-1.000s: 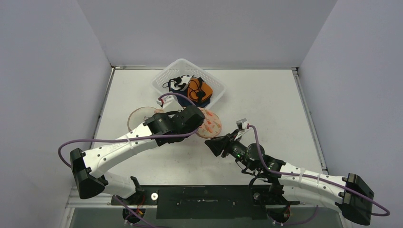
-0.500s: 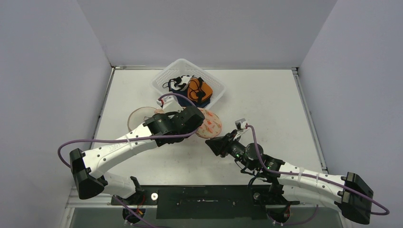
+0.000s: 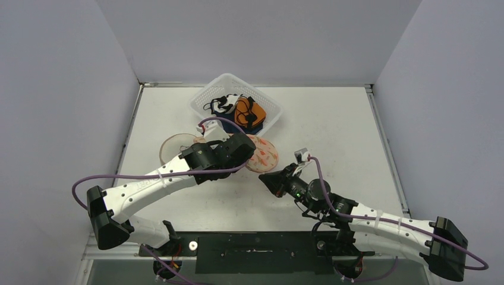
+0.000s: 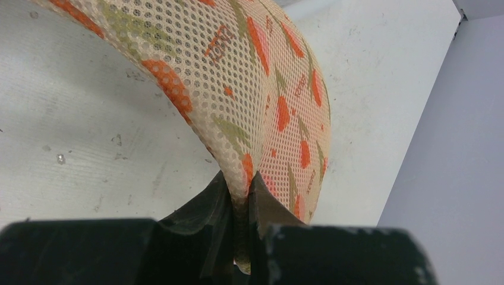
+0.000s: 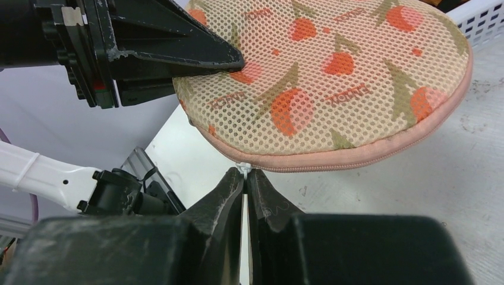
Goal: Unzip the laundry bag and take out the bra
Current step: Unzip the laundry bag at the center of the board.
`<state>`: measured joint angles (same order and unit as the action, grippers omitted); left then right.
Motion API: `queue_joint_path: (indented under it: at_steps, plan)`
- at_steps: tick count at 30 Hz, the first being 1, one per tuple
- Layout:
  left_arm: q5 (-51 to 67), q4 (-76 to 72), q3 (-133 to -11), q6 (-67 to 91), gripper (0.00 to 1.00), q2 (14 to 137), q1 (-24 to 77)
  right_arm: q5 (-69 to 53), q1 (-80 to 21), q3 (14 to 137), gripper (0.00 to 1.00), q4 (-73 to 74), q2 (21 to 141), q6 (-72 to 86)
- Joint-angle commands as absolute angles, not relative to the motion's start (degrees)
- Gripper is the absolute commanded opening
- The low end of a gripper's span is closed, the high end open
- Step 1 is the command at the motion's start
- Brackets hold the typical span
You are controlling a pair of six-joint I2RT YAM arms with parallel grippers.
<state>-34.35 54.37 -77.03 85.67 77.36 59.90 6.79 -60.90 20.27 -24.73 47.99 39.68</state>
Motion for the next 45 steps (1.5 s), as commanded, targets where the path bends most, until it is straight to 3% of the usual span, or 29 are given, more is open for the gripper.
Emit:
queue_joint_path:
  at_steps: [1, 11, 19, 29, 35, 45]
  plan:
    - [-34.2, 51.2, -77.0, 84.3, 0.00, 74.8, 59.7, 9.3, -61.2, 22.2, 0.05, -20.4, 44.7, 38.3]
    - [-30.9, 43.2, -74.6, 75.6, 0.00, 74.2, 59.8, 21.2, -61.2, 22.6, 0.05, -0.9, 39.4, 37.4]
    - [-20.9, 21.1, -67.7, 50.9, 0.00, 70.7, 60.2, 19.5, -61.3, 21.2, 0.05, 4.9, 30.1, 33.3]
    - [-4.3, 9.4, -73.4, 29.1, 0.00, 77.3, 60.6, 14.8, -61.5, 21.1, 0.05, 10.3, 23.2, 33.0]
    - [-3.1, 7.5, -69.3, 24.6, 0.00, 81.6, 60.7, 14.4, -61.6, 19.8, 0.05, 11.1, 22.3, 34.6]
    - [-9.1, 1.6, -58.4, 30.8, 0.00, 84.7, 59.4, 12.7, -62.0, 15.1, 0.05, 9.1, 26.0, 37.9]
